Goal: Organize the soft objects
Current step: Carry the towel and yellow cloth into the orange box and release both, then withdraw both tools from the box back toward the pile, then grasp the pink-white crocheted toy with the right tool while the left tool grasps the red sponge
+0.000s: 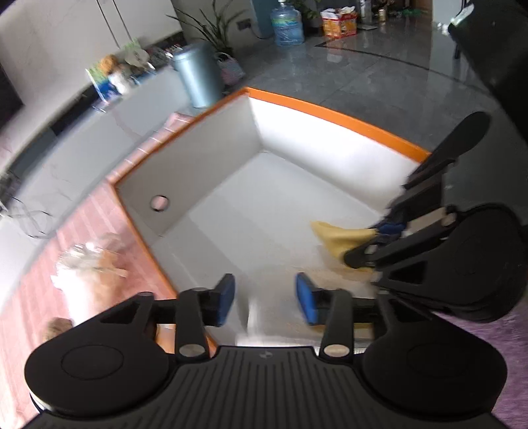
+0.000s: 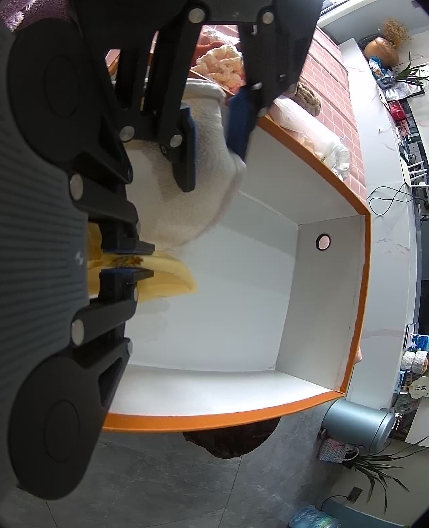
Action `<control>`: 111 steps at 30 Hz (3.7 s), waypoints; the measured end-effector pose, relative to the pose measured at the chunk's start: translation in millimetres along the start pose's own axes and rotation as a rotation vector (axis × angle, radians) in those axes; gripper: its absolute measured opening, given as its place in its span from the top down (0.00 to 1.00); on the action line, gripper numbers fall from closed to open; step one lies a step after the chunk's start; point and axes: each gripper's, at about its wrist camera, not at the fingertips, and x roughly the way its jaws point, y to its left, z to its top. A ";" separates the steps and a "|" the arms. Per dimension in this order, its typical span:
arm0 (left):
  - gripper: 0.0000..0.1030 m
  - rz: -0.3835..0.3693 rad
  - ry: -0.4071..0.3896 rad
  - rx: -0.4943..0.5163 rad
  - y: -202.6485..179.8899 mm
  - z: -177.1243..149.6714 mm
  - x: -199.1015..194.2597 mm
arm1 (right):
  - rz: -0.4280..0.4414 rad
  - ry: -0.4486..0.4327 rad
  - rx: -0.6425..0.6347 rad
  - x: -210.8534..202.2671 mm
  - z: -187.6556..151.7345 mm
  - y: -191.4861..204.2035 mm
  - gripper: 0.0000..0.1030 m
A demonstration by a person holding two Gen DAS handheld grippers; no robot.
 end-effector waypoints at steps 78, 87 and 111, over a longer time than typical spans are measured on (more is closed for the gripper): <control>0.19 0.194 -0.428 -0.639 137.8 -160.0 -108.0 | -0.127 -0.584 -0.052 -58.7 -9.7 166.6 0.06; 0.22 0.197 -0.363 -0.685 155.7 -198.8 -97.5 | -0.089 -0.501 -0.053 -24.7 -0.5 198.7 0.13; 0.24 0.056 -0.239 -0.785 172.0 -219.2 -58.7 | 0.011 -0.322 -0.170 46.7 22.7 218.8 0.41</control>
